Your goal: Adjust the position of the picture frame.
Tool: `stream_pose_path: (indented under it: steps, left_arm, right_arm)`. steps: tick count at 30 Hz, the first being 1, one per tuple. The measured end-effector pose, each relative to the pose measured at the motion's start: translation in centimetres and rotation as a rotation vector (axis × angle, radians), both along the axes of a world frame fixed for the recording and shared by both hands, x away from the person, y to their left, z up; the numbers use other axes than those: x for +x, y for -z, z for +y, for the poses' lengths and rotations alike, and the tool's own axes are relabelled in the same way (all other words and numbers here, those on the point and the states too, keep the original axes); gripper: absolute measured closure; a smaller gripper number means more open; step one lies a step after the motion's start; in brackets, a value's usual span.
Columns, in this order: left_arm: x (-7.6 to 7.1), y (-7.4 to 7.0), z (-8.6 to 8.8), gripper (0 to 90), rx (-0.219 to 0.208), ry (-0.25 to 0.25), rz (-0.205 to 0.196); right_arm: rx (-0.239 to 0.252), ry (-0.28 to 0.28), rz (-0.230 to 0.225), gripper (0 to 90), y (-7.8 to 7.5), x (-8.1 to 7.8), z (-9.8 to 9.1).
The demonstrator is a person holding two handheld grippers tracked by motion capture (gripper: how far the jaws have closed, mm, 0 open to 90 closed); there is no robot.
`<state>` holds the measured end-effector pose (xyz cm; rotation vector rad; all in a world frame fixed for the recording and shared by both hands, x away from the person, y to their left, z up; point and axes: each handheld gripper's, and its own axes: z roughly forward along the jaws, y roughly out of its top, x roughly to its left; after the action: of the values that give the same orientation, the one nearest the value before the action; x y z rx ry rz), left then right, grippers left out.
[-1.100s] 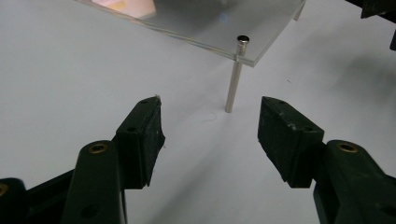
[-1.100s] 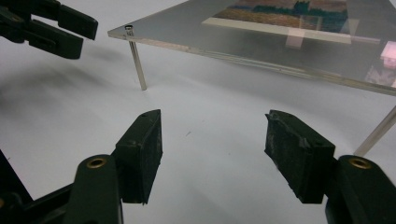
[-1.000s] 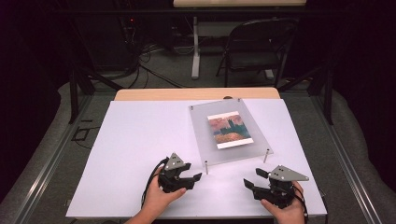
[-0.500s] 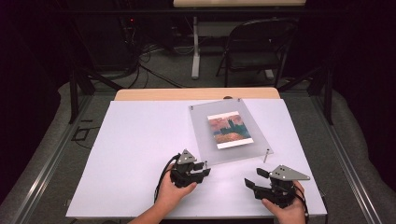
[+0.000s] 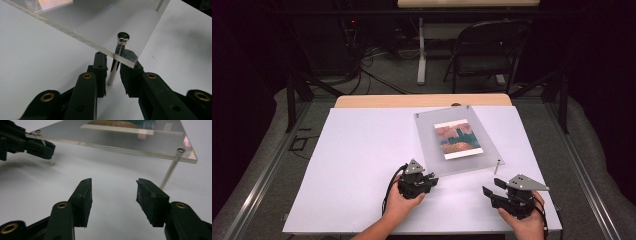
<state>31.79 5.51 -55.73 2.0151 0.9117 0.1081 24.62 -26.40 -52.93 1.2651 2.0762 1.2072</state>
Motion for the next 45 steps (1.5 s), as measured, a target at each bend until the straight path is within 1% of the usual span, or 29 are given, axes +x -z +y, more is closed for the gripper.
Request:
stream_pose_path:
  steps: [2, 3, 6, 8, 9, 11, 13, 15, 17, 18, 19, 20, 21, 22, 23, 24, 28, 29, 30, 31, 32, 33, 34, 36, 37, 39, 41, 43, 45]
  left_arm:
    - [0.1, 0.1, -0.1, 77.7, -0.007, -0.006, 0.001]
    - [0.1, 0.1, -0.1, 79.1, -0.007, -0.006, 0.001]
    - [0.1, 0.2, -0.1, 80.9, -0.015, -0.006, 0.003]
    - [0.1, 0.2, -0.2, 82.7, -0.017, -0.006, 0.000]
    - [0.1, 0.2, -0.2, 83.0, -0.017, -0.005, -0.002]
    - [0.1, 0.2, -0.2, 83.4, -0.018, -0.009, -0.008]
    - [0.1, 0.2, -0.2, 83.6, -0.019, -0.007, -0.009]
    - [0.1, 0.2, -0.2, 83.6, -0.020, -0.004, -0.005]
    - [0.1, 0.2, -0.2, 83.7, -0.020, -0.006, -0.008]
    - [0.1, 0.2, -0.1, 83.7, -0.022, -0.001, -0.003]
    - [0.1, 0.2, -0.1, 83.7, -0.022, -0.001, -0.003]
    - [0.1, 0.2, -0.1, 83.6, -0.021, -0.004, 0.001]
    - [0.1, 0.2, -0.1, 83.6, -0.021, -0.004, 0.002]
    - [0.1, 0.2, -0.1, 83.7, -0.021, -0.002, 0.001]
    - [0.1, 0.2, -0.1, 83.7, -0.021, -0.002, 0.001]
    - [0.1, 0.2, -0.1, 83.7, -0.020, -0.002, 0.001]
    - [0.1, 0.2, -0.1, 83.7, -0.021, -0.002, 0.000]
    - [0.1, 0.2, -0.1, 83.7, -0.021, -0.001, 0.000]
    - [0.1, 0.2, -0.1, 83.7, -0.021, -0.001, 0.000]
    - [0.1, 0.2, -0.1, 83.7, -0.021, -0.001, 0.000]
    - [0.2, 0.2, -0.1, 83.8, -0.019, 0.002, -0.004]
    - [0.2, 0.2, -0.1, 83.7, -0.019, 0.002, -0.004]
    - [0.2, 0.2, -0.1, 83.7, -0.019, 0.002, -0.003]
    - [0.2, 0.2, -0.1, 83.7, -0.021, 0.001, -0.002]
    - [0.2, 0.2, -0.1, 83.7, -0.021, 0.001, -0.002]
    - [0.2, 0.2, -0.1, 83.8, -0.020, 0.002, -0.002]
    - [0.2, 0.2, -0.1, 83.8, -0.021, 0.002, -0.001]
    - [0.2, 0.2, -0.1, 83.8, -0.019, 0.002, -0.003]
    - [0.2, 0.2, -0.1, 83.9, -0.018, 0.003, -0.003]
  right_arm:
    - [-0.009, 0.025, 0.002, 46.5, 0.0, 0.2, -0.3]
    - [-0.009, 0.025, 0.002, 46.5, 0.0, 0.2, -0.3]
    - [-0.029, 0.069, 0.009, 48.3, 0.0, 0.7, -1.0]
    - [-0.070, 0.114, 0.021, 48.8, 0.1, 1.2, -1.7]
    - [-0.075, 0.127, 0.020, 50.1, 0.1, 1.4, -1.9]
    - [-0.060, 0.142, 0.030, 51.9, 0.1, 1.8, -2.3]
    - [-0.062, 0.148, 0.037, 52.5, 0.1, 2.0, -2.5]
    - [-0.057, 0.159, 0.044, 55.0, 0.4, 3.0, -2.8]
    - [-0.069, 0.160, 0.038, 55.6, 0.6, 3.4, -2.8]
    - [-0.073, 0.154, 0.036, 56.1, 0.9, 4.0, -2.8]
    - [-0.073, 0.154, 0.036, 56.1, 0.9, 4.0, -2.8]
    - [-0.081, 0.148, 0.045, 56.3, 1.2, 4.7, -2.7]
    - [-0.081, 0.148, 0.045, 56.3, 1.2, 4.7, -2.7]
    - [-0.090, 0.143, 0.059, 57.1, 1.6, 5.5, -2.6]
    - [-0.090, 0.143, 0.059, 57.1, 1.6, 5.5, -2.6]
    - [-0.107, 0.139, 0.061, 57.2, 1.9, 6.1, -2.6]
    - [-0.105, 0.123, 0.058, 57.6, 2.2, 6.7, -2.5]
    - [-0.106, 0.117, 0.054, 59.9, 2.3, 6.9, -2.4]
    - [-0.101, 0.113, 0.052, 64.4, 2.4, 7.1, -2.4]
    - [-0.101, 0.113, 0.052, 64.4, 2.4, 7.1, -2.4]
    - [-0.086, 0.100, 0.052, 68.6, 2.5, 7.4, -2.5]
    - [-0.086, 0.100, 0.052, 68.6, 2.5, 7.4, -2.5]
    - [-0.070, 0.104, 0.050, 71.0, 2.6, 7.6, -2.5]
    - [-0.062, 0.105, 0.049, 72.8, 2.7, 7.7, -2.5]
    - [-0.045, 0.099, 0.046, 77.9, 2.8, 7.7, -2.5]
    - [-0.050, 0.093, 0.050, 79.9, 2.7, 7.7, -2.5]
    - [-0.061, 0.098, 0.038, 85.1, 2.8, 7.7, -2.5]
    - [-0.035, 0.098, 0.043, 85.3, 2.9, 7.8, -2.7]
    - [-0.036, 0.097, 0.042, 85.4, 2.9, 7.7, -2.7]
